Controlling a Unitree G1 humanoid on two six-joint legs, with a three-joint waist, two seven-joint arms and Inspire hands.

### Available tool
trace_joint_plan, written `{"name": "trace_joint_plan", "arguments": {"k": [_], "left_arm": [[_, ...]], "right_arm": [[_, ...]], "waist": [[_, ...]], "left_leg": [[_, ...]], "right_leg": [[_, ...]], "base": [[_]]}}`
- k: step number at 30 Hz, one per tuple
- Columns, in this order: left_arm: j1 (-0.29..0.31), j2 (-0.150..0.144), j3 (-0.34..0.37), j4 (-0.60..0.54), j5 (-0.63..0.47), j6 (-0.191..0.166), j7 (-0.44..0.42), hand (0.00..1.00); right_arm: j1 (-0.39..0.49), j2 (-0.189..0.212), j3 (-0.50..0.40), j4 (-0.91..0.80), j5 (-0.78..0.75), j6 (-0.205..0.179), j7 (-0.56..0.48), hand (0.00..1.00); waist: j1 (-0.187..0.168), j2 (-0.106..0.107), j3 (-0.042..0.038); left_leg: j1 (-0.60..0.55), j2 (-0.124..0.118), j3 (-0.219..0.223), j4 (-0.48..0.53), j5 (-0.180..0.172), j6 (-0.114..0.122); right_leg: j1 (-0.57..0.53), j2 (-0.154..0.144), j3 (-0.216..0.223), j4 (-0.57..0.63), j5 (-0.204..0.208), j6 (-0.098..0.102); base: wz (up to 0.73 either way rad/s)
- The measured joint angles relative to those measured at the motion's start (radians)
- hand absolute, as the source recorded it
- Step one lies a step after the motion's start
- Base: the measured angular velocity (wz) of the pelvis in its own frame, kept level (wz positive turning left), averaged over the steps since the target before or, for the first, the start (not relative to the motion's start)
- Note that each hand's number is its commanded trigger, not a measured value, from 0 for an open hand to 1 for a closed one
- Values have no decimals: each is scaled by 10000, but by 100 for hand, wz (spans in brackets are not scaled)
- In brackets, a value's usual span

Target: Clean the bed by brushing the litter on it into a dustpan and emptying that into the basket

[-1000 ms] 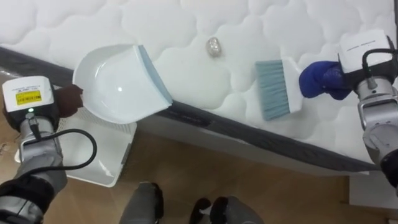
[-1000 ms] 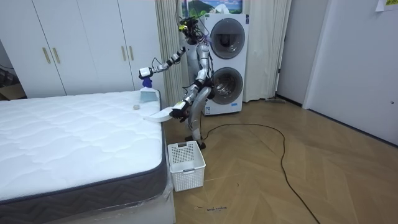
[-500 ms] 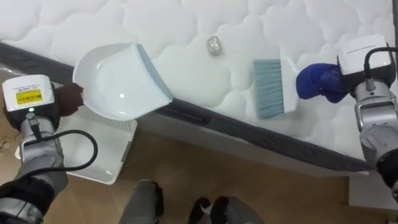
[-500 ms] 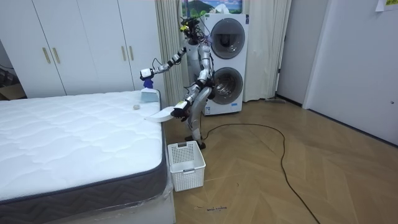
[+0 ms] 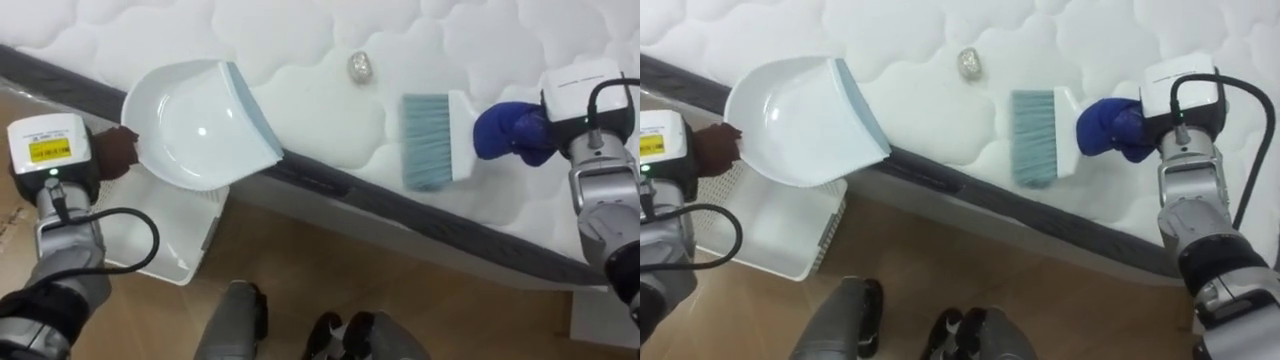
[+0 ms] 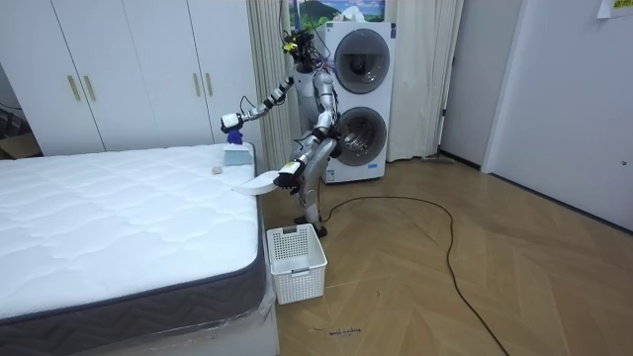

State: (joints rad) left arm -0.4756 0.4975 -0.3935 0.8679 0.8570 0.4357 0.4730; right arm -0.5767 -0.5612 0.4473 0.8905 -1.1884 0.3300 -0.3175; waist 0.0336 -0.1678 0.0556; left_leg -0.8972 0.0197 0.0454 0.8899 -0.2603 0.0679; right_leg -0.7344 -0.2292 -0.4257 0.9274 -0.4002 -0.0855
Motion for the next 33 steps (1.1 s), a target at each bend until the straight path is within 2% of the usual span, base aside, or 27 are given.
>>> {"name": "trace_joint_plan", "arguments": {"k": [4,9,13,16,18,22,23,26,29,31,33], "left_arm": [[15,0,0,-64,109,-1,49,100],[127,2,0,-115,105,-29,292,100],[137,2,0,-96,126,-88,649,100],[164,45,1,-98,409,-111,941,100],[162,169,-3,-98,490,-250,1186,100],[159,342,-13,-64,494,-466,1561,100],[160,433,-17,-57,511,-497,1697,100],[162,733,-38,-35,677,-633,2037,100],[162,1067,-37,-19,1019,-784,2438,100],[161,1208,-21,35,1279,-848,2670,100],[158,1389,-7,340,1683,-989,2978,100]], "right_arm": [[-5,1,0,-4,-24,30,-210,100],[-15,-3,19,119,-33,29,-970,100],[-34,-4,21,587,-7,30,-1614,100],[-44,-24,20,814,60,29,-1976,100],[-128,-29,21,870,82,27,-2374,100],[-140,-175,27,1161,108,-28,-3272,100],[-140,-250,25,1258,119,-36,-3605,100],[-165,-287,23,1881,428,-83,-4664,100],[-163,-321,4,2446,863,-279,-5403,100],[-136,-442,-76,2557,1033,-465,-5783,100],[-3,-749,-272,2647,995,-737,-6342,100]], "waist": [[8,-11,5],[40,-43,22],[192,-154,82],[319,-298,156],[390,-446,213],[531,-666,230],[548,-758,256],[552,-886,256],[605,-941,264],[608,-967,272],[768,-1009,287]], "left_leg": [[-16,-13,-10,75,-33,-21],[-16,14,34,86,-32,-25],[-17,21,-26,110,-45,-44],[-57,24,-89,154,-74,-84],[-91,39,-109,168,-81,-93],[-179,40,-160,243,-144,-124],[-200,40,-173,241,-146,-127],[-278,86,-307,363,-208,-147],[-294,282,-325,485,-296,-144],[-270,375,-240,487,-314,-117],[-73,584,-30,503,-403,-99]], "right_leg": [[4,-52,-29,116,-97,-2],[21,-64,-65,148,-122,-40],[21,-54,-60,151,-129,-41],[-5,32,-9,143,-157,4],[-11,27,-53,147,-177,-18],[-59,31,-89,179,-223,-40],[-70,35,-98,175,-228,-41],[-45,142,-173,132,-229,-41],[14,388,-115,-35,-174,-16],[18,451,-66,-88,-113,-10],[67,651,224,-184,-34,36]], "base": [[6],[0],[-1],[1],[0],[0],[3],[1],[-12],[-20],[-35]]}}
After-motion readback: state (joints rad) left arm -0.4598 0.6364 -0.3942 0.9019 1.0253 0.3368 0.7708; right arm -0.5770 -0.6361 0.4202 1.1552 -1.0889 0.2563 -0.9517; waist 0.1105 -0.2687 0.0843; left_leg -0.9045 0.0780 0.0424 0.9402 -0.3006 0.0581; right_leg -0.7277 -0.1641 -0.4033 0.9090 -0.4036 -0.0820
